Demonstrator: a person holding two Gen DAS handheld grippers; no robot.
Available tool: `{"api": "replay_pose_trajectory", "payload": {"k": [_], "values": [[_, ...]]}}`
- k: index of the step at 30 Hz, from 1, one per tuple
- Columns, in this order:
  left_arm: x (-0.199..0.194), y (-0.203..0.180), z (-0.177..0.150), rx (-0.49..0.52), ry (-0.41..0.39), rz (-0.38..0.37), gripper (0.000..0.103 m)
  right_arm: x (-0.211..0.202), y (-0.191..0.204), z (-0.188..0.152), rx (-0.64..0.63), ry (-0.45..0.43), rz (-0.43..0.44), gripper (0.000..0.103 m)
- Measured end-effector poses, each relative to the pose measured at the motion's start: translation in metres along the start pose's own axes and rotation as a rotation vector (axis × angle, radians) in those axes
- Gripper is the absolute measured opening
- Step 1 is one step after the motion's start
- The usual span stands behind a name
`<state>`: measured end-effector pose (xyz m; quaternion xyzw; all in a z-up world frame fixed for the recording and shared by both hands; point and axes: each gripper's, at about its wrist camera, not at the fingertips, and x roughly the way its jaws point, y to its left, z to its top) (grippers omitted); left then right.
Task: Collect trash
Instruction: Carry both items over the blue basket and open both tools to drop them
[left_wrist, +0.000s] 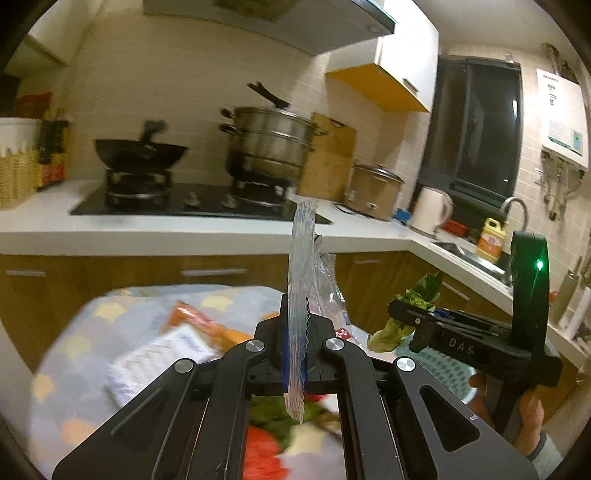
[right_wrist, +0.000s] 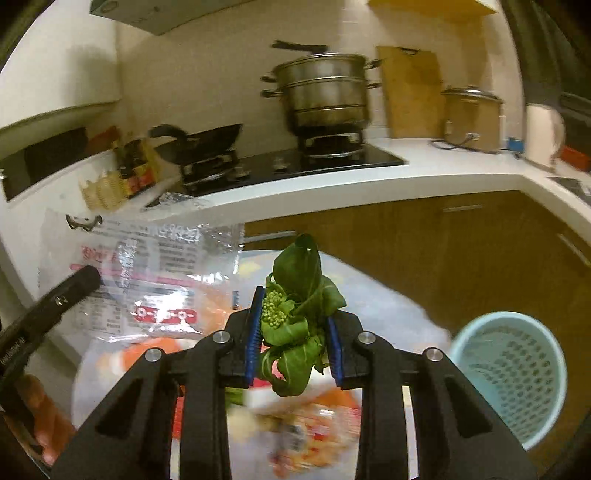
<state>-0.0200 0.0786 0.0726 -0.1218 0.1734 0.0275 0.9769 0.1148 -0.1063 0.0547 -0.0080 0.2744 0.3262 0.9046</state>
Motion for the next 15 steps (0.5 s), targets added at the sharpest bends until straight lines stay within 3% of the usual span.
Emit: {"api": "replay_pose_trajectory", "payload": {"k": [5,15], "values": [[0.038,-0.044,-0.007,0.033,0.066,-0.072,0.002,-0.014,-0.058,-0.018,0.072,-0.008,-0.082,0.026],[0.128,-0.168,-0.031,0.153,0.190,-0.151,0.002,-0.032,-0.192,-0.056,0.236,0.030,-0.261,0.026]]}}
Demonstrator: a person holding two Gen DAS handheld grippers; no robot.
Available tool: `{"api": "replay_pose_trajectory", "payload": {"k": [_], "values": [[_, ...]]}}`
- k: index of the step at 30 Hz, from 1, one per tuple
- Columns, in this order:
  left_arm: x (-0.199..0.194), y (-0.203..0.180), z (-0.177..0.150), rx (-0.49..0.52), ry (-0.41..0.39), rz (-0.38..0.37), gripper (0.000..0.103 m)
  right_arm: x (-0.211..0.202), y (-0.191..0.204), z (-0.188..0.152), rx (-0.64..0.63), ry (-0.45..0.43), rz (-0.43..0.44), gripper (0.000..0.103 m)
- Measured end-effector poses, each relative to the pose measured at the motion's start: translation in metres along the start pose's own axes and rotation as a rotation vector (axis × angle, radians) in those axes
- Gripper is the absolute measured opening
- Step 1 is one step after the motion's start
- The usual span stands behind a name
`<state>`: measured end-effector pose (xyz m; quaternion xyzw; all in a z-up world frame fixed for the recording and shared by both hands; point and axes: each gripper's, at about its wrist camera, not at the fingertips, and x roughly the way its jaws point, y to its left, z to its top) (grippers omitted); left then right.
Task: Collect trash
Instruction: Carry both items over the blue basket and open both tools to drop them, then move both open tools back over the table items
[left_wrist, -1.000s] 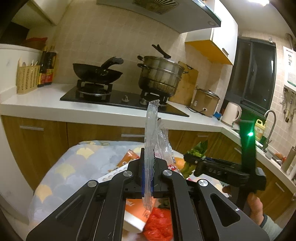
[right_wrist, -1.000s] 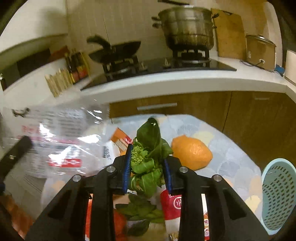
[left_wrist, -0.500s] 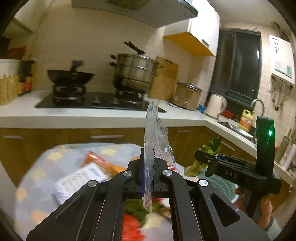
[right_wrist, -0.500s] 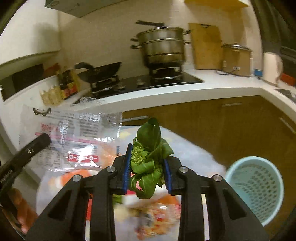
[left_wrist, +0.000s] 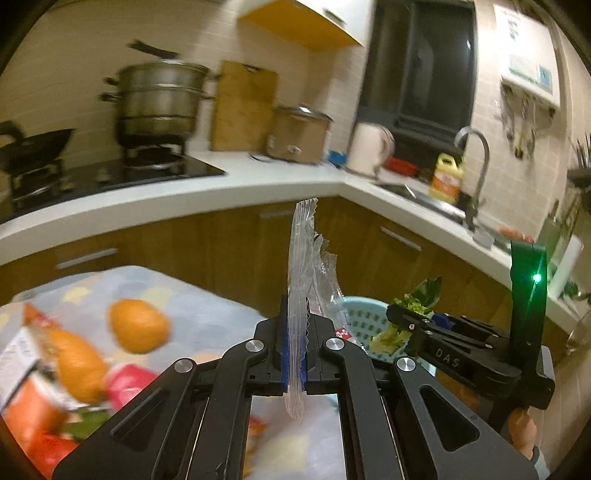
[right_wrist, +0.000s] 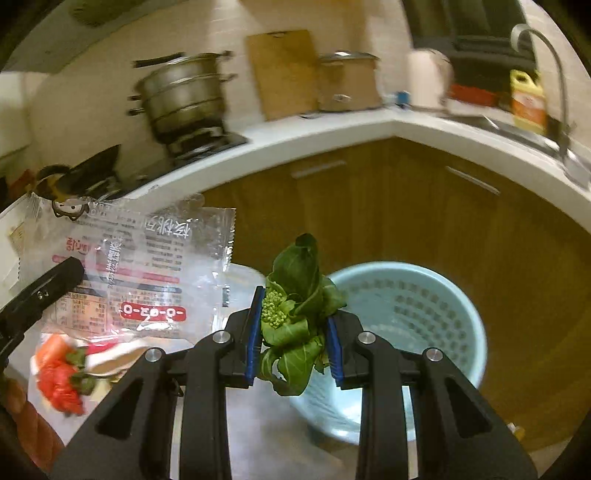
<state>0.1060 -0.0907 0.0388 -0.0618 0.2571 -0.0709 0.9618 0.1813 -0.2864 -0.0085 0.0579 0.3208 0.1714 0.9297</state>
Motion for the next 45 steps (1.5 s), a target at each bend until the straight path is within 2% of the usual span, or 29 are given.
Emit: {"api": "replay_pose_trajectory", "payload": {"k": [6,12,14,15,16,20,22,24,33,37,42,45], "values": [[0.067,-0.039,-0.012,0.044,0.108,-0.017,0.003,0.036,-0.058,-0.020,0.094,0.091,-0.071,0.026],[0.110,-0.046,-0.026,0.050,0.193,-0.011,0.005,0.065,-0.085,-0.031,0.149,0.169,-0.094,0.027],[0.117,-0.046,-0.029,0.052,0.206,-0.007,0.012,0.071,-0.086,-0.032,0.157,0.183,-0.100,0.028],[0.121,-0.045,-0.029,0.050,0.221,-0.007,0.029,0.074,-0.087,-0.033,0.161,0.191,-0.107,0.028],[0.123,-0.045,-0.031,0.048,0.223,-0.004,0.041,0.078,-0.090,-0.034,0.165,0.201,-0.115,0.028],[0.127,-0.044,-0.036,0.046,0.231,0.009,0.047,0.089,-0.094,-0.036,0.191,0.228,-0.126,0.032],[0.126,-0.042,-0.035,0.046,0.229,0.018,0.047,0.088,-0.094,-0.036,0.191,0.218,-0.131,0.043],[0.123,-0.040,-0.033,0.042,0.222,0.021,0.047,0.083,-0.094,-0.036,0.183,0.202,-0.142,0.046],[0.088,-0.028,-0.028,0.007,0.169,0.019,0.047,0.058,-0.079,-0.022,0.160,0.149,-0.113,0.046],[0.062,-0.017,-0.023,-0.011,0.129,0.026,0.048,0.039,-0.055,-0.016,0.124,0.115,-0.091,0.046],[0.023,0.003,-0.018,-0.019,0.070,0.057,0.054,0.019,-0.013,-0.009,0.062,0.066,-0.056,0.046],[0.000,0.022,-0.017,-0.043,0.048,0.080,0.055,0.011,0.019,-0.010,0.023,0.048,-0.009,0.046]]}}
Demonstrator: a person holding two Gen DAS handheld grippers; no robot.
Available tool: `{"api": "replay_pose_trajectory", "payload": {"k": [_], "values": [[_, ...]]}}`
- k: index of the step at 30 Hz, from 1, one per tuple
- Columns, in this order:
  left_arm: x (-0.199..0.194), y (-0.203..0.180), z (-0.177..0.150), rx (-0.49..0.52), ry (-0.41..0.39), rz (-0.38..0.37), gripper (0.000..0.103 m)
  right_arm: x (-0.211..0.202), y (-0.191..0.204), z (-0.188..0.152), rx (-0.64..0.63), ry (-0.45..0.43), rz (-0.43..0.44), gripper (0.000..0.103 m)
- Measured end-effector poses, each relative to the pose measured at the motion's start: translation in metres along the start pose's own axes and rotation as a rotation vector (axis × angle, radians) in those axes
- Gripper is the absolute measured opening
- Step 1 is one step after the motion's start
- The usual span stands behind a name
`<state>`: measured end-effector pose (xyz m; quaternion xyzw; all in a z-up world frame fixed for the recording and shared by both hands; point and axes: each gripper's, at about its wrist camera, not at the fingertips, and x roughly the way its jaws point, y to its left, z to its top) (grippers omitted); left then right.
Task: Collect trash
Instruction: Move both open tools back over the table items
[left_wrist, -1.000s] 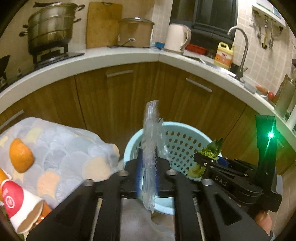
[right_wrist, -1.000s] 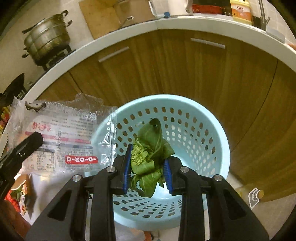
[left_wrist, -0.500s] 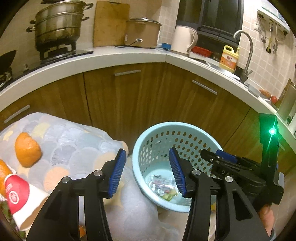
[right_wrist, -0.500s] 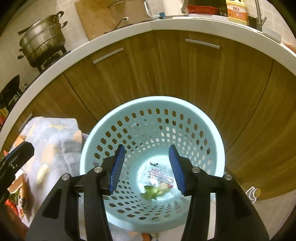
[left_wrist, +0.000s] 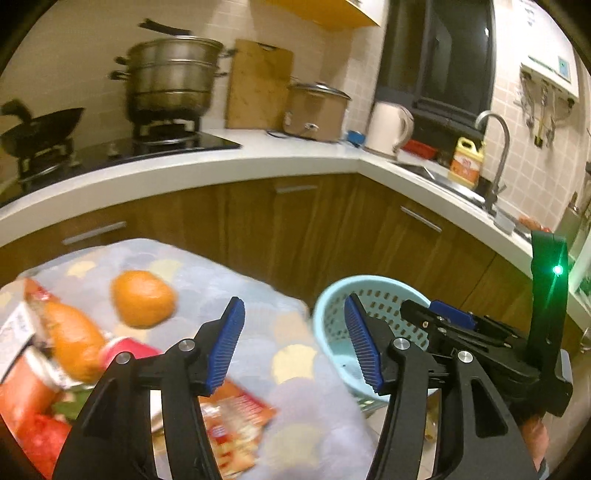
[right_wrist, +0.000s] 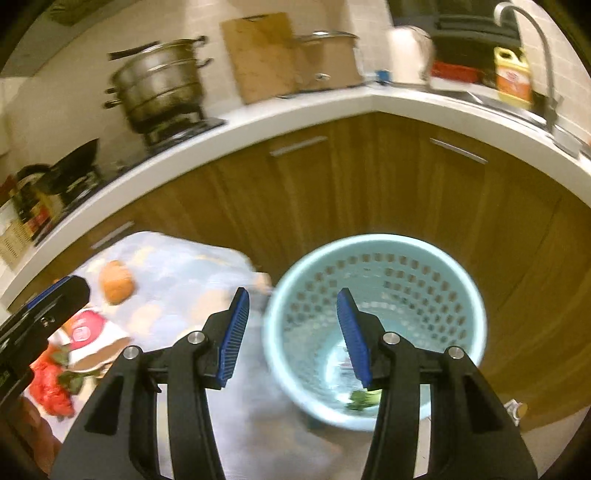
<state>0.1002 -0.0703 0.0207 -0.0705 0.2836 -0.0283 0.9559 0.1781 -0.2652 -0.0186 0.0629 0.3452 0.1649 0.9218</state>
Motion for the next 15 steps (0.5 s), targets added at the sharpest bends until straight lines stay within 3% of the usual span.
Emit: {"api": "replay_pose_trajectory", "payload": {"k": [7,15], "values": [[-0.051,0.058,-0.008,-0.044,-0.055,0.104,0.055,-0.009,0.094,-0.029,-0.141,-0.036,0.095,0.046],[-0.110,0.134,-0.028,-0.123,-0.100,0.236,0.055,-0.006,0.167,-0.065,-0.224,-0.019,0.203,0.046]]}}
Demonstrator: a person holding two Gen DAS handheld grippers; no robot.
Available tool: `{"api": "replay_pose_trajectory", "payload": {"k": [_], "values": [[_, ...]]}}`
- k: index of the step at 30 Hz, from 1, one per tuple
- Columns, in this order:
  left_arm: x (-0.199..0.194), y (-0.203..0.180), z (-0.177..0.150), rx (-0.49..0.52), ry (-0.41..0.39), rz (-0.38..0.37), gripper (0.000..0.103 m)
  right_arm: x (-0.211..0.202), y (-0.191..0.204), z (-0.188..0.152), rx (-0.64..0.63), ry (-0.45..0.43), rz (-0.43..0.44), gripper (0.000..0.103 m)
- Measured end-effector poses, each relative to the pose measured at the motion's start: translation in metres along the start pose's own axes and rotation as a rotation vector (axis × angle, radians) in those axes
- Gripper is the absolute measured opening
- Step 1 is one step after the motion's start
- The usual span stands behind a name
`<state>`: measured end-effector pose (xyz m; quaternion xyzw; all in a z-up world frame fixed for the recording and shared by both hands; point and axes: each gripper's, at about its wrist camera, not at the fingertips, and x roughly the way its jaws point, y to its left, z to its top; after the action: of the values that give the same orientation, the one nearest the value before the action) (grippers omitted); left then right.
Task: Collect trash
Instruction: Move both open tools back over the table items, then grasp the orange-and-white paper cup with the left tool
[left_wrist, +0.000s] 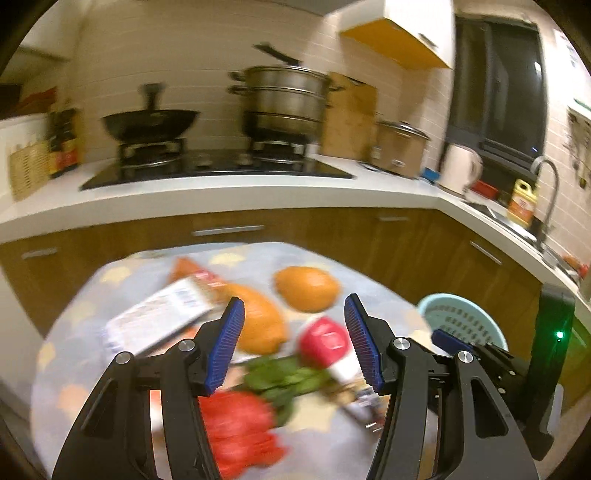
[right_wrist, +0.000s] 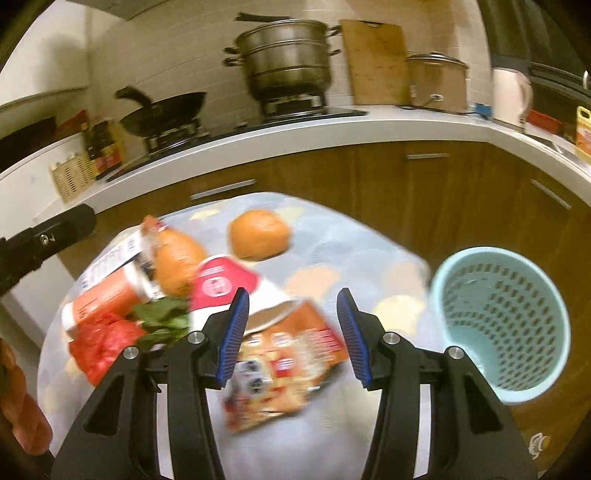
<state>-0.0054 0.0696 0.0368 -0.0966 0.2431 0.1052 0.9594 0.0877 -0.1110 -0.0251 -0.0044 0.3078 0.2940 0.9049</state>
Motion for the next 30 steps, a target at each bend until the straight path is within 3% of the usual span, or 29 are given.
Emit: {"api": "replay_pose_trajectory", "payload": {"k": [7,12,23,30], "values": [[-0.026,0.082,-0.016,-0.091,-0.008,0.152,0.057,0.007,0.032,-0.019,-0.023,0.004,0.058,0.046],[-0.020,0.121,-0.026,-0.145,0.036,0.169,0.057,0.012,0.044,-0.027,-0.057,0.013,0.026,0.046],[0.018,0.133,-0.054,-0.213,0.189,0.080,0.057,0.015,0.036,-0.028,-0.023,0.020,0.035,0.046],[0.033,0.126,-0.065,-0.226,0.247,-0.007,0.066,0.017,0.040,-0.029,-0.043,0.023,0.035,0.046]]}}
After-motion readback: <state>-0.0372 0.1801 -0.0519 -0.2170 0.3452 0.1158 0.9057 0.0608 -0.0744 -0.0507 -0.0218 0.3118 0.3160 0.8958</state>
